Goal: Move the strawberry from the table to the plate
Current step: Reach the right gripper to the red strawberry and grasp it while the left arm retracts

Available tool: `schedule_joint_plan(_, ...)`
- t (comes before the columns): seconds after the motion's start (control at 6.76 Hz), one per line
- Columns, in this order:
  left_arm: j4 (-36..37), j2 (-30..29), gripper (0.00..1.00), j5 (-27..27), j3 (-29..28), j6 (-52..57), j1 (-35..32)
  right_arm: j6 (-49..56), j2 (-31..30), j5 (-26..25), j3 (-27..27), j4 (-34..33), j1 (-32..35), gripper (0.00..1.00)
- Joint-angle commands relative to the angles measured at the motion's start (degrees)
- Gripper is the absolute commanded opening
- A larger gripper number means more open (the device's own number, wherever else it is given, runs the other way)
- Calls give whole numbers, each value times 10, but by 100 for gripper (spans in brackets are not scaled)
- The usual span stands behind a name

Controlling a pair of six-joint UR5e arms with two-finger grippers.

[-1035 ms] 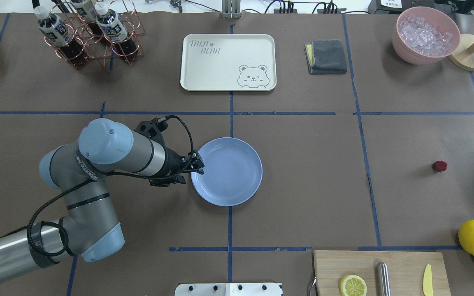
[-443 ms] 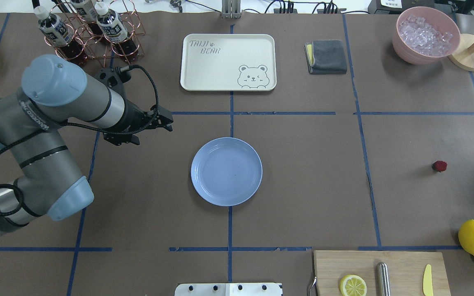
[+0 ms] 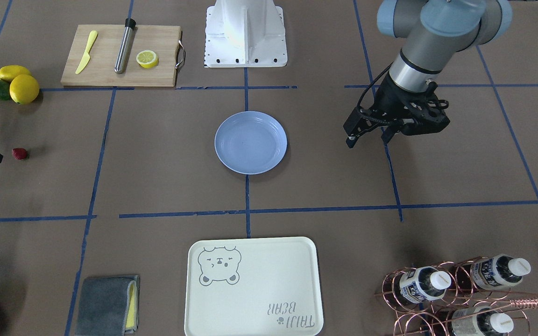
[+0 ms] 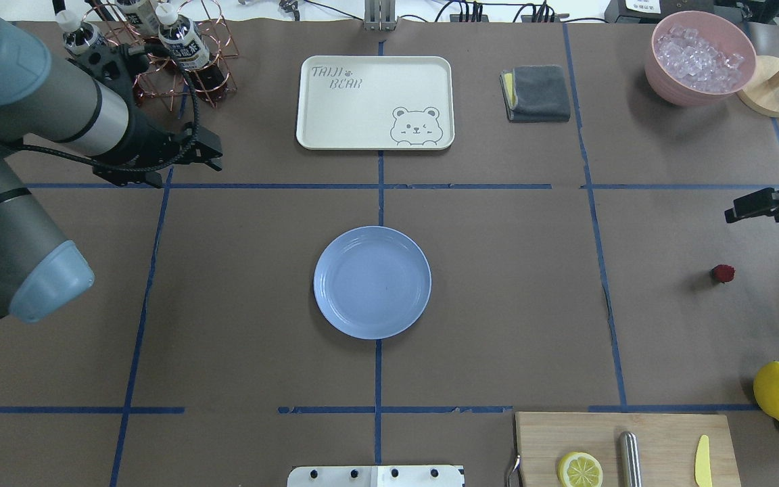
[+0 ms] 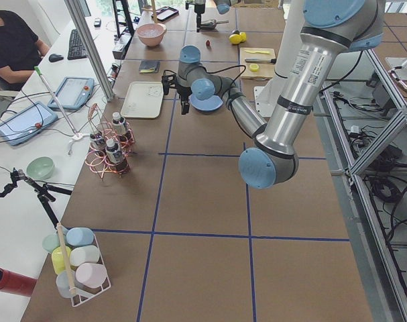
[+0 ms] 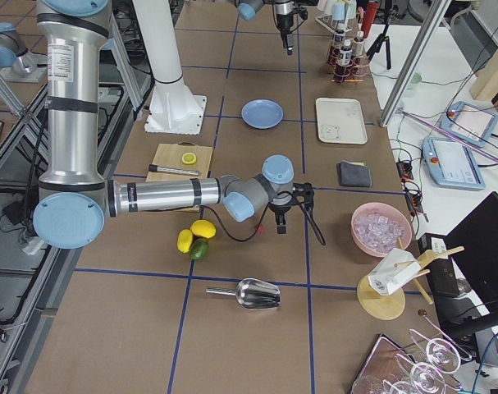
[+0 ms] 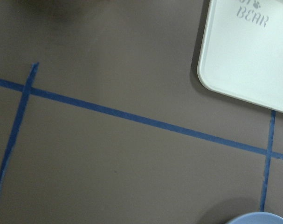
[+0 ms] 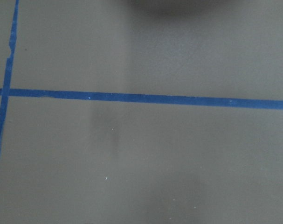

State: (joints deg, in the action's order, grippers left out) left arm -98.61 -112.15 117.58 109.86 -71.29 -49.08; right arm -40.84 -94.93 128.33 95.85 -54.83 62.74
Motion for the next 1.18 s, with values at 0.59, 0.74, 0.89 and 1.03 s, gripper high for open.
schedule_joint_plan(0.59,2,24,100,8,6,44,-22,-71,-24,-84,-15,34,-107,88)
schedule_joint_plan(0.74,2,24,100,8,6,44,-22,-71,-25,-84,-15,34,-108,75)
schedule_joint_plan(0.89,2,24,100,8,6,44,-22,-70,-25,-84,-15,32,-108,56)
schedule_joint_plan(1.03,2,24,100,8,6,44,-22,-64,-30,-84,-16,30,-108,9)
